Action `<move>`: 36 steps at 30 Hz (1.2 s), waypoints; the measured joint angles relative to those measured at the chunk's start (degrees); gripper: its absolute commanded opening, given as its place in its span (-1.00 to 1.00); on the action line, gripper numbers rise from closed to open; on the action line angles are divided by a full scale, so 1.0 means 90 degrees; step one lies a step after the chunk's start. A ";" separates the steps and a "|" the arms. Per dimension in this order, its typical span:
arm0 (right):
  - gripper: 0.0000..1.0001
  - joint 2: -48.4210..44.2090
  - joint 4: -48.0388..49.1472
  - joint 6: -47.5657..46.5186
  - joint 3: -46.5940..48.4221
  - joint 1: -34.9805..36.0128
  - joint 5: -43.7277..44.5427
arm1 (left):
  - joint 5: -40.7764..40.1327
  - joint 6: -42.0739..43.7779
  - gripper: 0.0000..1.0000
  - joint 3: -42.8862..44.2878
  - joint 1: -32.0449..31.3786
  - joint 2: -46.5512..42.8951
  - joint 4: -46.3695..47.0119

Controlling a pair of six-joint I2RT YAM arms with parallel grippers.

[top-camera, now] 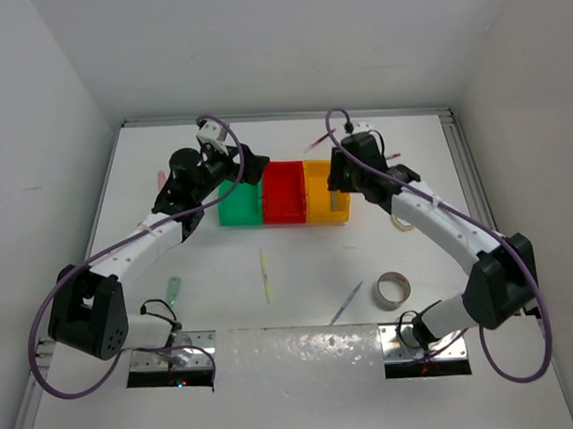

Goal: Sort the stationery into containers
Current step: Pick up the pen from the corner of the board.

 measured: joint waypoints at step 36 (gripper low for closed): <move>-0.14 -0.1841 -0.1678 0.4906 -0.4486 0.2616 0.0658 | -0.0896 0.0121 0.84 -0.1817 -0.1562 -0.1741 -0.0573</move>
